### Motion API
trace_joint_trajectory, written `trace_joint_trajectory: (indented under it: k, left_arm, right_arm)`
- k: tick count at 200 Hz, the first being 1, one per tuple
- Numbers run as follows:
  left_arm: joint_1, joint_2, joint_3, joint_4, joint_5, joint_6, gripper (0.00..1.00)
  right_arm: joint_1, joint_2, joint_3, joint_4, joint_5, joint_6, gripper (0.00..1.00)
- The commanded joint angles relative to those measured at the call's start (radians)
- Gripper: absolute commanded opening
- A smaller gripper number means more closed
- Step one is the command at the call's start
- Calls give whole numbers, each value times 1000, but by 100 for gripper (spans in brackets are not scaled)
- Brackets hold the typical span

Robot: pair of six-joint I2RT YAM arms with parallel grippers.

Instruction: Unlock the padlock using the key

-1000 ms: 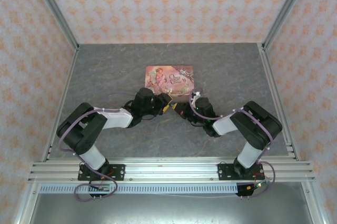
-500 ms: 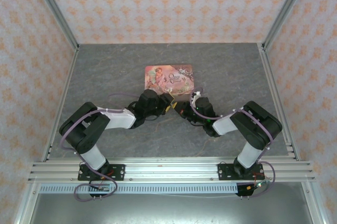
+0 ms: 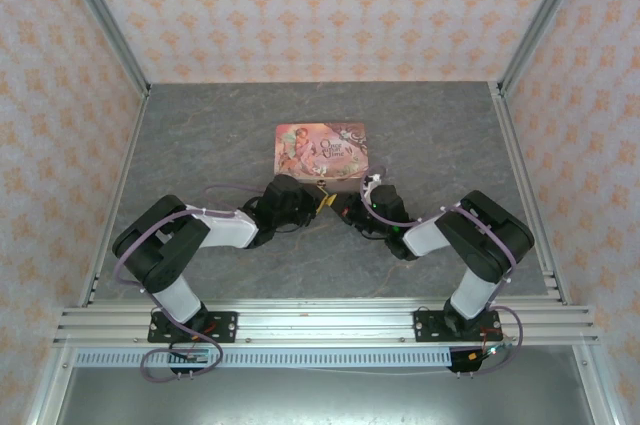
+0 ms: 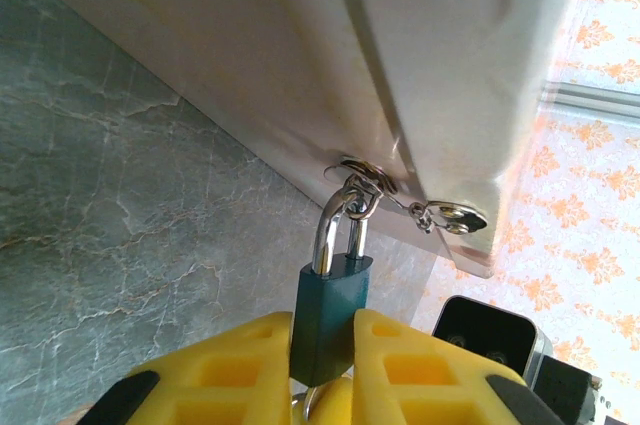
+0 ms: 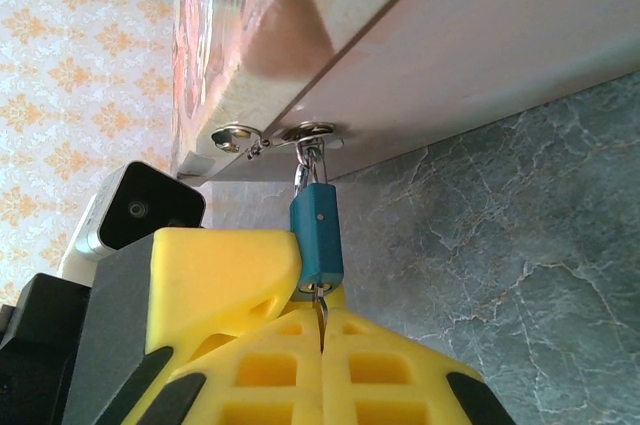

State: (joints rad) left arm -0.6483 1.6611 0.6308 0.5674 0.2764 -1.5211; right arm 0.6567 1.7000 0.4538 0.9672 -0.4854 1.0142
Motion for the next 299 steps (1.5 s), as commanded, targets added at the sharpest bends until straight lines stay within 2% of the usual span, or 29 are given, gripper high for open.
trace_joint_trajectory:
  k: [1,22,44,77,92,110,133,160,190,225,266,299]
  left_arm:
    - [-1,-6,-19,-49,-42,-12,15]
    - [-1,-16,-18,-53,-49,-7,13]
    - [0,-37,-9,-81,-57,11,13]
    - [-1,-44,5,-87,-50,16,13]
    - [0,-41,16,-92,-41,18,13]
    - [1,-39,18,-88,-40,12,13]
    - [1,-38,18,-89,-38,9,13]
    - [3,-40,19,-84,-36,6,13]
    - [6,-46,20,-96,-34,4,13]
    - [9,-51,22,-101,-29,-1,13]
    - [11,-61,29,-113,-26,-1,13]
    - [12,-74,26,-128,-28,1,13]
  right_arm:
    - [7,-7,6,81,-3,-3,0]
    - [7,-16,8,78,-14,-19,2]
    - [6,-70,-5,-2,13,-87,21]
    - [3,-238,-27,-285,100,-294,45]
    - [4,-341,-27,-447,151,-442,50]
    - [14,-478,-19,-608,200,-676,51]
    - [54,-633,-42,-677,285,-982,51]
    - [129,-712,-55,-689,369,-1308,52]
    - [207,-670,-56,-675,558,-1612,53]
    - [225,-550,-83,-526,688,-1811,54]
    - [248,-307,-83,-290,718,-1935,54]
    - [254,-192,-34,-214,680,-1955,54]
